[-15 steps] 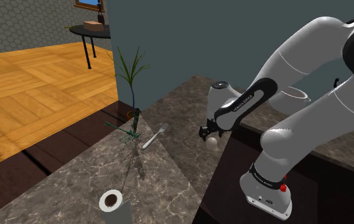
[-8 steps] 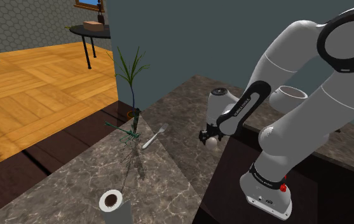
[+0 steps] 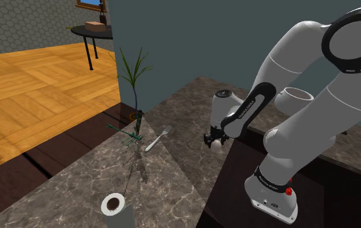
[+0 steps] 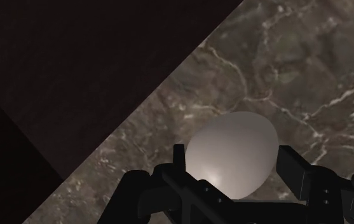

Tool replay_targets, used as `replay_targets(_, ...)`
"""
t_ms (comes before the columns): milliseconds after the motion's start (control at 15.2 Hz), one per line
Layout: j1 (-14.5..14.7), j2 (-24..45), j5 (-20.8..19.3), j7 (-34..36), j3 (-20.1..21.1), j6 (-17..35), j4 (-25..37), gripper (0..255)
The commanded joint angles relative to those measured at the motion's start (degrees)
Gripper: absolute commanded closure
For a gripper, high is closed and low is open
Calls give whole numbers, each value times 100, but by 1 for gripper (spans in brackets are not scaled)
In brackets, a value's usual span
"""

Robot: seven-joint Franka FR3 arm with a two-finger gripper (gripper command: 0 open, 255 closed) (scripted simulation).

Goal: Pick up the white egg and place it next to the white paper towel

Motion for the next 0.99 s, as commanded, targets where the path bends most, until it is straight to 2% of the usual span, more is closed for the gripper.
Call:
replay_targets(0, -1, 2, 0, 0, 0, -1, -2, 255)
replay_targets(462, -1, 2, 0, 0, 0, -1, -2, 255)
replay_targets(660, 443, -443, 607, -455, -260, -376, -43, 255)
replay_targets(924, 832, -994, 1061, -821, -517, -911, -46, 255)
